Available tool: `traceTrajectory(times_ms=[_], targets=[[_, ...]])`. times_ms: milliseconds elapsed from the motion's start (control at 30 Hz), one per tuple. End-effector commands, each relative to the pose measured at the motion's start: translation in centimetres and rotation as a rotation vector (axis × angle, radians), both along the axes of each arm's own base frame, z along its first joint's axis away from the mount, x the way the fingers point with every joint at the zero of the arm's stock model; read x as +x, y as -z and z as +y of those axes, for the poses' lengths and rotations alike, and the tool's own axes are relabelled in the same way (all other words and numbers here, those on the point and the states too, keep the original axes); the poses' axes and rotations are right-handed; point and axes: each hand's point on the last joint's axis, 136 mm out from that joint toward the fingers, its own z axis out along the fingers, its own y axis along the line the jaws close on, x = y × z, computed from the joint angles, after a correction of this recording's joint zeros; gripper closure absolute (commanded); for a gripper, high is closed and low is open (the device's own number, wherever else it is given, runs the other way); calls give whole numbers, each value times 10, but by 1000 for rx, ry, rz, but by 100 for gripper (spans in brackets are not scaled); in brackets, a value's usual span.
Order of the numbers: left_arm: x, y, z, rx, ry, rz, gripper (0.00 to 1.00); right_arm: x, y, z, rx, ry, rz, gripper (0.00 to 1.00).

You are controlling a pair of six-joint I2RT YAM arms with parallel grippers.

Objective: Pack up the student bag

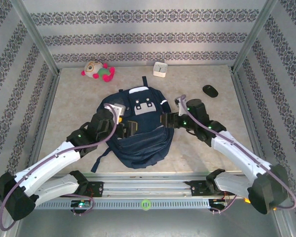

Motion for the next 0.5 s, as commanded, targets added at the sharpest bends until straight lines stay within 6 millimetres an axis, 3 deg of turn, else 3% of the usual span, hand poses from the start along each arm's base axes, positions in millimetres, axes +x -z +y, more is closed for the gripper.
traceTrajectory(times_ms=[0, 100, 233, 333, 467], targets=[[-7, 57, 48, 19, -269, 199, 20, -8, 53, -4, -89, 55, 122, 31], [-8, 91, 53, 36, -293, 233, 23, -12, 94, -4, -124, 87, 187, 33], [-6, 141, 43, 66, -257, 287, 33, -17, 147, -23, -179, 195, 257, 42], [0, 166, 30, 92, -209, 329, 39, -18, 166, -31, -175, 243, 271, 48], [19, 175, 6, 104, -143, 332, 41, -13, 173, -38, -138, 280, 290, 51]])
